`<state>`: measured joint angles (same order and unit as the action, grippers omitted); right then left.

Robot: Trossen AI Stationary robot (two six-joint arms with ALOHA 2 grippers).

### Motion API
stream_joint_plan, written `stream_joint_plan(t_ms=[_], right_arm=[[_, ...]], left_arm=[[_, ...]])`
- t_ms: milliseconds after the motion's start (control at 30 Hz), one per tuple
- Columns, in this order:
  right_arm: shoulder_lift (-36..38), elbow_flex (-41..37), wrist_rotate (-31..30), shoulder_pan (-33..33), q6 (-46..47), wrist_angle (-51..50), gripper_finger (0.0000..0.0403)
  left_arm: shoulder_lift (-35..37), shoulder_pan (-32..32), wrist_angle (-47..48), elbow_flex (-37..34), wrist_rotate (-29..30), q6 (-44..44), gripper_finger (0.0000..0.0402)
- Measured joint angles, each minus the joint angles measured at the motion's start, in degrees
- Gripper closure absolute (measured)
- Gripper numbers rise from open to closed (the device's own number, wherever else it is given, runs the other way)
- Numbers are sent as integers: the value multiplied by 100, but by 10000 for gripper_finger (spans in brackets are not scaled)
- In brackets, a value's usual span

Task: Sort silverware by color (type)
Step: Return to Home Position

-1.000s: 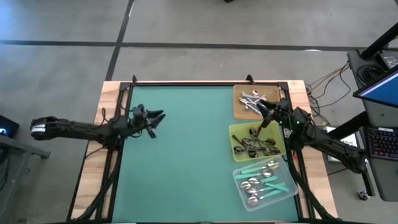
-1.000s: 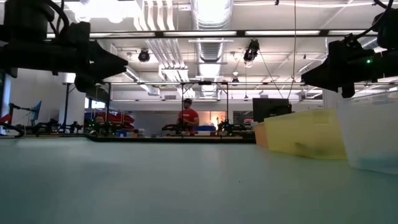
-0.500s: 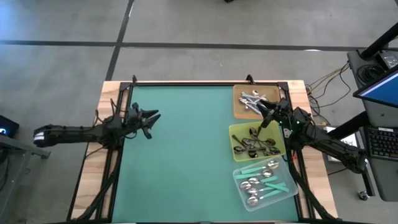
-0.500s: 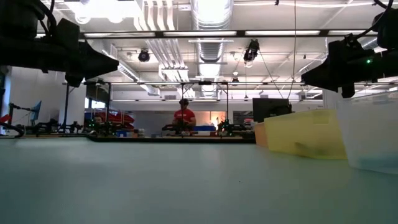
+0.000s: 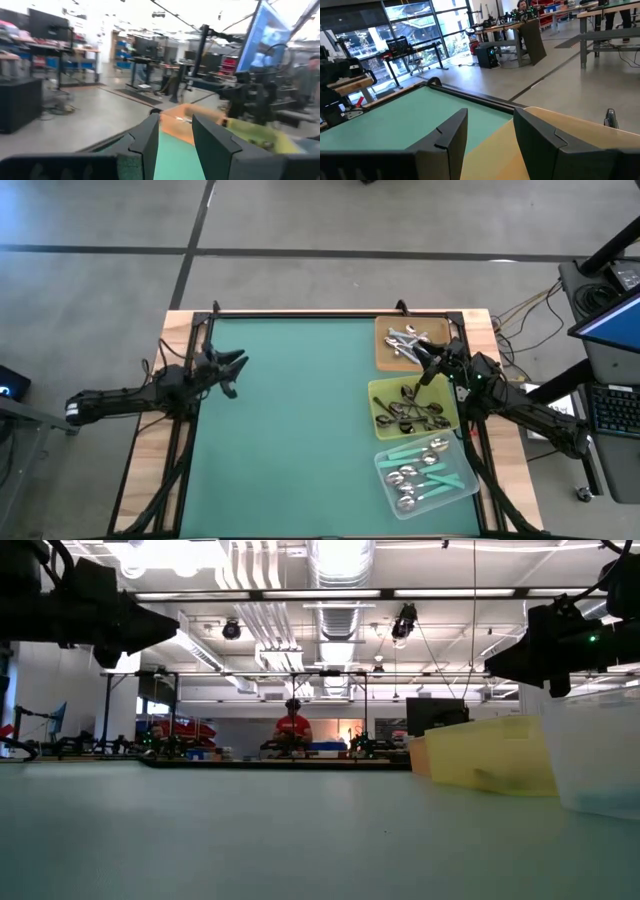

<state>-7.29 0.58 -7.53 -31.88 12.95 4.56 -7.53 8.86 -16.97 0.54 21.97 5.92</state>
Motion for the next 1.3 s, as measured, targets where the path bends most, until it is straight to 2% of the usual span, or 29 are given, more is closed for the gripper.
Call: stream_joint_plan(t_ms=[133, 233, 267, 467, 567, 700, 933, 1300], right_arm=[[0, 0, 0, -1, 6, 2, 252], [0, 0, -2, -2, 4, 0, 252], [0, 0, 0, -2, 7, 0, 252], [-2, 0, 0, 0, 0, 1, 252], [0, 0, 0, 0, -2, 2, 252], [0, 0, -2, -1, -2, 0, 252], [0, 0, -2, 0, 1, 0, 252], [0, 0, -2, 0, 7, 0, 252]], left_arm=[[-42, -2, 0, 0, 423, -418, 298], [-102, 0, 0, 0, 1270, -549, 298], [-109, 4, 2, 0, 1358, -558, 298], [-178, -8, 7, -2, 800, -232, 298], [-214, -7, 166, 6, 1185, -96, 298], [-167, -7, 686, 95, 1656, 530, 298], [-174, -7, 933, 133, 1865, 642, 298], [-445, -4, 953, 125, 1861, 664, 298]])
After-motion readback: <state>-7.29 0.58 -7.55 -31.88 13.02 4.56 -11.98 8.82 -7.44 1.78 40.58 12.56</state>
